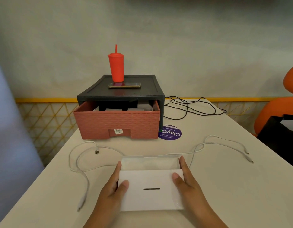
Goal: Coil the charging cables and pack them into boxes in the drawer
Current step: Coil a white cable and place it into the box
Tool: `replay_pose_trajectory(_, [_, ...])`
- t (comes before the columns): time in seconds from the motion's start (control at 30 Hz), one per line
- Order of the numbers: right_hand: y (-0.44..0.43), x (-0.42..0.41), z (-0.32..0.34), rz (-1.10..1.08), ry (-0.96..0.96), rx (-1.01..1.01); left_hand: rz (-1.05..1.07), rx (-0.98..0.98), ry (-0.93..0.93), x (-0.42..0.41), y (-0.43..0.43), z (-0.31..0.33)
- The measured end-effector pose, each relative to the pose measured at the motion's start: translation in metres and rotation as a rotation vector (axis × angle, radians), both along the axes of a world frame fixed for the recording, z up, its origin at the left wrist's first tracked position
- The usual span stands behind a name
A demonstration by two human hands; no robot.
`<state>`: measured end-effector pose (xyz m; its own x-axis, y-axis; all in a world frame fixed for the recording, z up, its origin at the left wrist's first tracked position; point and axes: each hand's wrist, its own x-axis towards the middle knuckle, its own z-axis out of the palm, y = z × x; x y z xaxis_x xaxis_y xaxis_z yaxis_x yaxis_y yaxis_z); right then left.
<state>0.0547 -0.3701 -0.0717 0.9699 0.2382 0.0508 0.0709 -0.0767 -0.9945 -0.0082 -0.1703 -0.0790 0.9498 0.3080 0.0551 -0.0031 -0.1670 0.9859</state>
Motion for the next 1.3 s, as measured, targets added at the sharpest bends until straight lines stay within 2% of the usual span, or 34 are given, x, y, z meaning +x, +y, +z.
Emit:
replay_pose_trajectory(0.27, [-0.002, -0.003, -0.003, -0.107, -0.011, -0.003, 0.102, 0.014, -0.011, -0.005, -0.002, -0.002])
replay_pose_trajectory(0.4, [-0.002, -0.005, -0.003, -0.155, -0.065, -0.072, 0.116, -0.001, -0.046, -0.007, -0.002, -0.003])
replay_pose_trajectory(0.63, [0.000, -0.008, -0.002, -0.203, -0.104, -0.076, 0.203, -0.089, -0.122, -0.004, -0.004, -0.006])
replay_pose_trajectory(0.73, [0.000, -0.012, 0.001, -0.211, -0.152, -0.123, 0.187, -0.006, -0.130, -0.004, -0.004, -0.006])
replay_pose_trajectory(0.87, [0.001, -0.017, 0.004, -0.206, -0.276, -0.414, 0.066, 0.224, -0.093, -0.004, -0.005, -0.004])
replay_pose_trajectory(0.93, [0.001, -0.016, 0.007, -0.192, -0.281, -0.489, 0.054, 0.334, -0.072, -0.004, -0.005, -0.005])
replay_pose_trajectory(1.3, [0.008, -0.010, 0.025, -0.156, -0.208, -0.735, 0.024, 0.433, -0.044, -0.001, -0.003, -0.010])
